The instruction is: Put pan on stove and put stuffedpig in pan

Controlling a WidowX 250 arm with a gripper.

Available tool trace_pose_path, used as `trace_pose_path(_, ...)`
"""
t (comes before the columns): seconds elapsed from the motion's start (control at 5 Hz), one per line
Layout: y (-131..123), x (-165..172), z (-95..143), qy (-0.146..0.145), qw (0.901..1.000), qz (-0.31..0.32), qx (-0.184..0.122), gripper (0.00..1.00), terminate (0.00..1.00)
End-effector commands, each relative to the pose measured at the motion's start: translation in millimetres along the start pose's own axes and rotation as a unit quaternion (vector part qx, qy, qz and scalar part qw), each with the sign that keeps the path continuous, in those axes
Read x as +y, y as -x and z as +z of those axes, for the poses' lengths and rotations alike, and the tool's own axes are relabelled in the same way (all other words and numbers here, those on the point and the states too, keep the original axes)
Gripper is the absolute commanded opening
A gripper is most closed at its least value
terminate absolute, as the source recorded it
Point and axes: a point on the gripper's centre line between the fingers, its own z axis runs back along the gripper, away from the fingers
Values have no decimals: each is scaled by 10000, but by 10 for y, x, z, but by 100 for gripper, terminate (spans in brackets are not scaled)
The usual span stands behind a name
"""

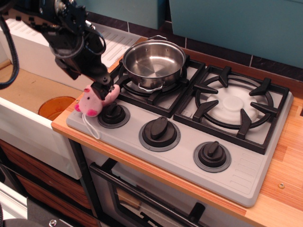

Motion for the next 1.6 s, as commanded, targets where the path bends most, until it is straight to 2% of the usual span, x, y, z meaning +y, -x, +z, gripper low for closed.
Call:
trace_pose_path(0.0,-8,53,-136,97,10000,19,-9,100,0)
trace_pose_path(0.2,57,55,-210,499,9986,114,99,100,0)
trace_pose_path(0.4,108,39,-285,769,9968,136,146,100,0)
trace_pose_path(0.6,118,19,-317,803,9960,247,294,0,0)
trace_pose_path(1.0,49,74,-231,727,9960,210,479,0,0)
trace_pose_path(1.2,-62,133,-51,536,9965,168,615,0,0)
trace_pose_path(1.4,-218,180,185,623,9949,100,787,0,0)
